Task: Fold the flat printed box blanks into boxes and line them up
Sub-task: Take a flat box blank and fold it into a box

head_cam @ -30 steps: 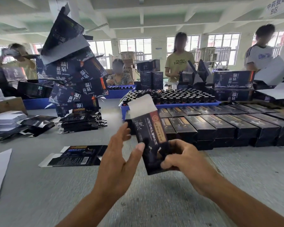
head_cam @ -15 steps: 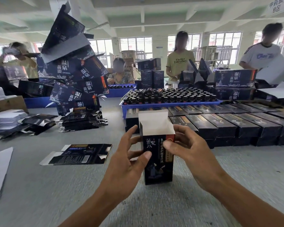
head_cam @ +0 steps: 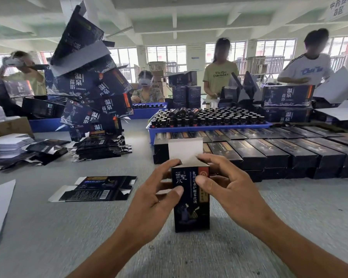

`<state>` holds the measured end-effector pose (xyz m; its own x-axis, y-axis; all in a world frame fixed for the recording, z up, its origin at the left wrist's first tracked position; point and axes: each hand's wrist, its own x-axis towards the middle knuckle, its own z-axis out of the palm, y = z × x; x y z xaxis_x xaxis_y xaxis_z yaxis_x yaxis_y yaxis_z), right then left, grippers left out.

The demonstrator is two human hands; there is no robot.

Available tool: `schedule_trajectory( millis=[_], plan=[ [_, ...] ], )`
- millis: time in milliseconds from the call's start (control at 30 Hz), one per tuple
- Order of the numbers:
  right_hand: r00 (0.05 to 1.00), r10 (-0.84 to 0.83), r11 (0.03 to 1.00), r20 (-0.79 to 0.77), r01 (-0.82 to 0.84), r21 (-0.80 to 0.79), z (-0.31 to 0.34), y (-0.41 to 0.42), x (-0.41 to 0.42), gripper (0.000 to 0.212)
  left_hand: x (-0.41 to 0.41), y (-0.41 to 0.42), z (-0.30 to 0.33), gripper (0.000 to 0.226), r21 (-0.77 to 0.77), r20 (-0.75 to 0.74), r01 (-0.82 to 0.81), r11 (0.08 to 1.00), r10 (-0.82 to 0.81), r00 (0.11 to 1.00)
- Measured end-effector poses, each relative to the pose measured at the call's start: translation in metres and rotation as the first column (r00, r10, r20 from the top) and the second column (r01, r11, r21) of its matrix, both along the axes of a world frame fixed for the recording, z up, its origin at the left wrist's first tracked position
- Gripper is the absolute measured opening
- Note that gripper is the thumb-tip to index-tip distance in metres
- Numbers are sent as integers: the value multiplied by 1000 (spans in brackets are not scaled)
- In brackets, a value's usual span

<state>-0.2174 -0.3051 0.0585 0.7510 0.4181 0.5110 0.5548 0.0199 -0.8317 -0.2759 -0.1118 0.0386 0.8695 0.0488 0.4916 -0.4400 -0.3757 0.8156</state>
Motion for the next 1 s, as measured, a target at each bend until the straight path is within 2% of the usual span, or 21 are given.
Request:
schedule_trajectory(
  millis=[67, 167, 367, 533, 600, 767, 1000],
  plan=[
    [1000, 7, 999, 13, -6, -38, 2, -1, -1, 33, 0, 0, 1, 33, -49, 10, -4, 999, 4, 1000],
    [1000, 23, 1000, 13, -23, -16, 3, -2, -1, 35, 0, -1, 2, 22, -75, 91, -67, 995, 74, 993],
    [1000, -8, 994, 1, 7, 109, 5, 1, -2, 24, -2, -1, 4, 16, -71, 98, -51, 996, 58, 994],
    [1000, 25, 991, -9, -24, 135, 8, 0, -2, 52, -2, -3, 6, 16, -90, 90, -45, 995, 53, 994],
    [999, 44, 990, -4, -43, 131, 8, -1, -2, 56, -2, -3, 6, 16, -96, 106, -41, 995, 51, 993],
    [999, 35, 987, -28, -30, 161, 13, -1, -6, 28, -3, -4, 9, 13, -79, 119, -29, 996, 38, 992],
    [999, -13, 983, -52, 22, 183, 11, -1, -5, 13, -6, -7, 11, 20, -78, 147, -61, 995, 72, 987]
  ],
)
